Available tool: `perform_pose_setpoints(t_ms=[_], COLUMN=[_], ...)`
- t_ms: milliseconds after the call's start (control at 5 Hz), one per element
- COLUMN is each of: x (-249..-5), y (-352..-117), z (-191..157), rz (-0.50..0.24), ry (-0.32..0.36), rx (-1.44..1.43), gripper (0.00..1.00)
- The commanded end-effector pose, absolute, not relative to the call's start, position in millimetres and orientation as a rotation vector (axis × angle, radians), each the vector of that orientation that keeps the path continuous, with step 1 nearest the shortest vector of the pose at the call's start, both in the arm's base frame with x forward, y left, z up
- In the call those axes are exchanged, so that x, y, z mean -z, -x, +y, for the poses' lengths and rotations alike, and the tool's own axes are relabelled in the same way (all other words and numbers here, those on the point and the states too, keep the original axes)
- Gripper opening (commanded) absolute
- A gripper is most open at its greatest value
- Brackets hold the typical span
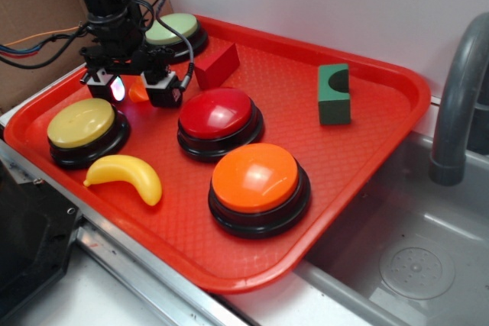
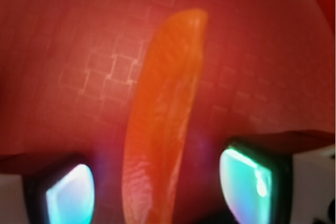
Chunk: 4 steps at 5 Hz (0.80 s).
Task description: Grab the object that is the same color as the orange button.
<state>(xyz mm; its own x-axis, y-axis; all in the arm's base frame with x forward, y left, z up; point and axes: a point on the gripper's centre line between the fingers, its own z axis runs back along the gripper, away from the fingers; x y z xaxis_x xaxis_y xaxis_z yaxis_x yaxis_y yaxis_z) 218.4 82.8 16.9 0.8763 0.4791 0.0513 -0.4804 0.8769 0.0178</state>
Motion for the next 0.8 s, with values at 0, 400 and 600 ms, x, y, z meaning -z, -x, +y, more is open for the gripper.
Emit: perform_pose_setpoints(t_ms=[0,400,600], x=[-33,-30,-61], y=[-216,-215,-209], z=[99,100,103], rz=[-0.148,-0.164,-0.215], ry=[-0.085,-0.104,-0.131], rx=[-0.473,-0.418,-0.328], gripper=[0.00,0.00,0.00])
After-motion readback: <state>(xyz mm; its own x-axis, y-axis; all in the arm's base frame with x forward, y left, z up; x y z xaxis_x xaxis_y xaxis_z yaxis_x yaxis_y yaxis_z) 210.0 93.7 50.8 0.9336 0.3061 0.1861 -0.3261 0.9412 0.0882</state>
